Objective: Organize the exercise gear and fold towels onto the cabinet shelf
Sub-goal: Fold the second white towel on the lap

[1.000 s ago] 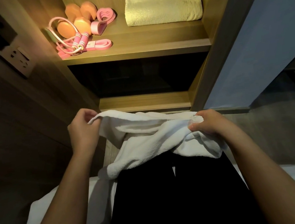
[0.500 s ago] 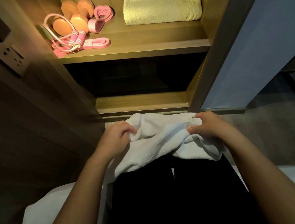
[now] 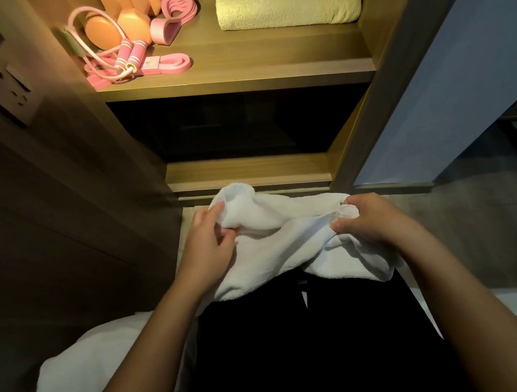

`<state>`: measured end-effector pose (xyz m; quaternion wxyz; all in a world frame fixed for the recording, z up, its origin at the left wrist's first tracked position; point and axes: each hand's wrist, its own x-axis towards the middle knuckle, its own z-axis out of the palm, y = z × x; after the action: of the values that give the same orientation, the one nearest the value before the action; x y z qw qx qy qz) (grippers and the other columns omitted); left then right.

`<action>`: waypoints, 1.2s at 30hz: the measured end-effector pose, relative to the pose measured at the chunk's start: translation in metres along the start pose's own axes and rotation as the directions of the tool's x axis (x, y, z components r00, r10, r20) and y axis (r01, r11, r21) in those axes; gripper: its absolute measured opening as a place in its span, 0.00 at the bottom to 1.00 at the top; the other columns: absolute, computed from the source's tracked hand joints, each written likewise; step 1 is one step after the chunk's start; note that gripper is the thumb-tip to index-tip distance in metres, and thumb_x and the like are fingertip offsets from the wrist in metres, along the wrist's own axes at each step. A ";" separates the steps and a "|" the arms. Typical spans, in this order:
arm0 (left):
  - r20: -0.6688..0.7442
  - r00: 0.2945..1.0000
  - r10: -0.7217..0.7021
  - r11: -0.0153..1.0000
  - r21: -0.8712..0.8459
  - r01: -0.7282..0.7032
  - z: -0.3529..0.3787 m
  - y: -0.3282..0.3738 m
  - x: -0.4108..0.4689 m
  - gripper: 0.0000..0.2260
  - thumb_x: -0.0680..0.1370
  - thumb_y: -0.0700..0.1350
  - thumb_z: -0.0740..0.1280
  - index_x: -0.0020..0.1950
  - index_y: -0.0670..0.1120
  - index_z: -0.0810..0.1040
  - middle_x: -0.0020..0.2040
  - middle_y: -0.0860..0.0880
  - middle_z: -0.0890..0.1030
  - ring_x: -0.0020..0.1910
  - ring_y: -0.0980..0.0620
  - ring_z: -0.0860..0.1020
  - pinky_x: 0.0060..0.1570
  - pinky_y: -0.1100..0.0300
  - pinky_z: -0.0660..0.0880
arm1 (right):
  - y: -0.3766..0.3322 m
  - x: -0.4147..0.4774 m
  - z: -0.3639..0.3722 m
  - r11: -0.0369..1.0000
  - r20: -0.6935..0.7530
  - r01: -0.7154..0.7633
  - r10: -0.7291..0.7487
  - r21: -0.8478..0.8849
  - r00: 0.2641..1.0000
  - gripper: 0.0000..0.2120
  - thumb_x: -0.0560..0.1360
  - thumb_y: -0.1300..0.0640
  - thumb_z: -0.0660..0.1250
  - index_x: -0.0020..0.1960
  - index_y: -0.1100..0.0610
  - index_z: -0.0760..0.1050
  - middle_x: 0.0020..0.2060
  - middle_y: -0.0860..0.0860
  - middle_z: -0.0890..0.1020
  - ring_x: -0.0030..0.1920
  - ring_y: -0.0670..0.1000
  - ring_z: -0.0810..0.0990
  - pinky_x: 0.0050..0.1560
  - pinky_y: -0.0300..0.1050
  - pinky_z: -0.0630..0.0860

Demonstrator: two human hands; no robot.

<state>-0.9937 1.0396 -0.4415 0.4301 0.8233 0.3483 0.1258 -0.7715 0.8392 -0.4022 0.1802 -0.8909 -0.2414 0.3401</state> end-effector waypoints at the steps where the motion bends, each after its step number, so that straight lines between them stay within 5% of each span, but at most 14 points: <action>1: 0.025 1.000 0.000 0.999 -0.045 0.001 0.003 -0.002 -0.003 0.25 0.78 0.39 0.65 0.75 0.47 0.64 0.64 0.55 0.66 0.54 0.57 0.77 0.60 0.51 0.76 | 0.000 0.000 0.000 1.000 -0.001 0.002 -0.002 -0.004 1.000 0.31 0.71 0.45 0.73 0.71 0.53 0.70 0.66 0.54 0.75 0.58 0.54 0.75 0.49 0.44 0.68; 4: 0.121 0.992 0.025 0.999 -0.026 -0.022 0.003 -0.009 -0.005 0.27 0.79 0.39 0.64 0.77 0.48 0.61 0.70 0.53 0.63 0.65 0.52 0.71 0.67 0.52 0.70 | -0.001 0.000 0.001 1.000 0.001 0.000 0.000 -0.004 1.000 0.31 0.71 0.45 0.73 0.71 0.53 0.70 0.67 0.54 0.75 0.62 0.56 0.75 0.49 0.44 0.68; 10: 0.251 0.967 0.040 0.987 0.138 -0.077 -0.014 -0.022 -0.002 0.32 0.77 0.47 0.70 0.77 0.51 0.59 0.70 0.53 0.62 0.60 0.56 0.71 0.64 0.58 0.71 | -0.002 -0.002 0.000 1.000 0.003 0.008 -0.008 -0.004 1.000 0.30 0.72 0.46 0.73 0.71 0.54 0.71 0.66 0.55 0.75 0.57 0.55 0.75 0.49 0.44 0.68; 15: 0.270 0.957 -0.106 0.986 0.153 0.066 -0.017 -0.031 -0.005 0.36 0.75 0.51 0.72 0.78 0.51 0.57 0.74 0.51 0.58 0.65 0.51 0.70 0.66 0.50 0.71 | -0.005 -0.002 0.000 0.999 0.001 0.020 -0.020 -0.025 1.000 0.30 0.71 0.45 0.73 0.70 0.54 0.71 0.65 0.55 0.76 0.57 0.55 0.75 0.49 0.45 0.69; 19: 0.270 0.953 -0.140 0.982 0.161 0.098 -0.019 -0.031 -0.002 0.37 0.74 0.53 0.73 0.78 0.50 0.58 0.74 0.51 0.59 0.59 0.57 0.71 0.59 0.62 0.69 | -0.004 -0.003 -0.001 0.999 0.000 0.029 -0.029 -0.015 1.000 0.30 0.71 0.46 0.73 0.69 0.54 0.72 0.64 0.55 0.77 0.52 0.52 0.73 0.48 0.45 0.69; 24: 0.321 0.921 -0.223 0.974 0.118 0.194 -0.021 -0.030 -0.001 0.38 0.74 0.52 0.72 0.79 0.49 0.56 0.76 0.50 0.57 0.61 0.58 0.65 0.60 0.63 0.65 | -0.005 -0.005 0.000 1.000 0.001 0.024 -0.024 -0.015 1.000 0.28 0.71 0.45 0.73 0.68 0.53 0.73 0.61 0.54 0.78 0.54 0.54 0.76 0.43 0.43 0.70; 27: 0.289 0.926 -0.242 0.970 0.082 0.228 -0.023 -0.032 -0.002 0.38 0.74 0.52 0.73 0.78 0.50 0.58 0.76 0.50 0.59 0.65 0.55 0.66 0.63 0.59 0.67 | -0.005 -0.006 0.000 1.000 -0.001 0.030 -0.030 -0.007 1.000 0.25 0.70 0.46 0.74 0.65 0.53 0.76 0.52 0.51 0.79 0.47 0.51 0.76 0.37 0.42 0.69; 31: 0.313 0.904 -0.292 0.952 0.010 0.304 -0.022 -0.030 -0.006 0.36 0.74 0.51 0.73 0.78 0.52 0.59 0.76 0.50 0.60 0.71 0.50 0.65 0.67 0.53 0.68 | -0.006 -0.006 -0.001 1.000 0.005 0.022 -0.022 -0.008 1.000 0.29 0.71 0.46 0.73 0.69 0.53 0.72 0.62 0.55 0.78 0.51 0.52 0.73 0.47 0.45 0.69; 36: 0.034 0.949 -0.314 0.915 -0.256 0.312 -0.029 -0.010 -0.012 0.21 0.77 0.41 0.70 0.69 0.51 0.72 0.67 0.49 0.73 0.55 0.58 0.75 0.48 0.68 0.73 | -0.005 -0.006 -0.001 0.999 -0.001 0.036 -0.036 -0.002 0.999 0.30 0.71 0.46 0.73 0.70 0.54 0.72 0.65 0.55 0.77 0.54 0.53 0.74 0.49 0.45 0.69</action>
<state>-1.0216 1.0535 -0.4311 0.5470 0.6932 0.4579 0.1028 -0.7763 0.8391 -0.3959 0.1856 -0.8868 -0.2576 0.3359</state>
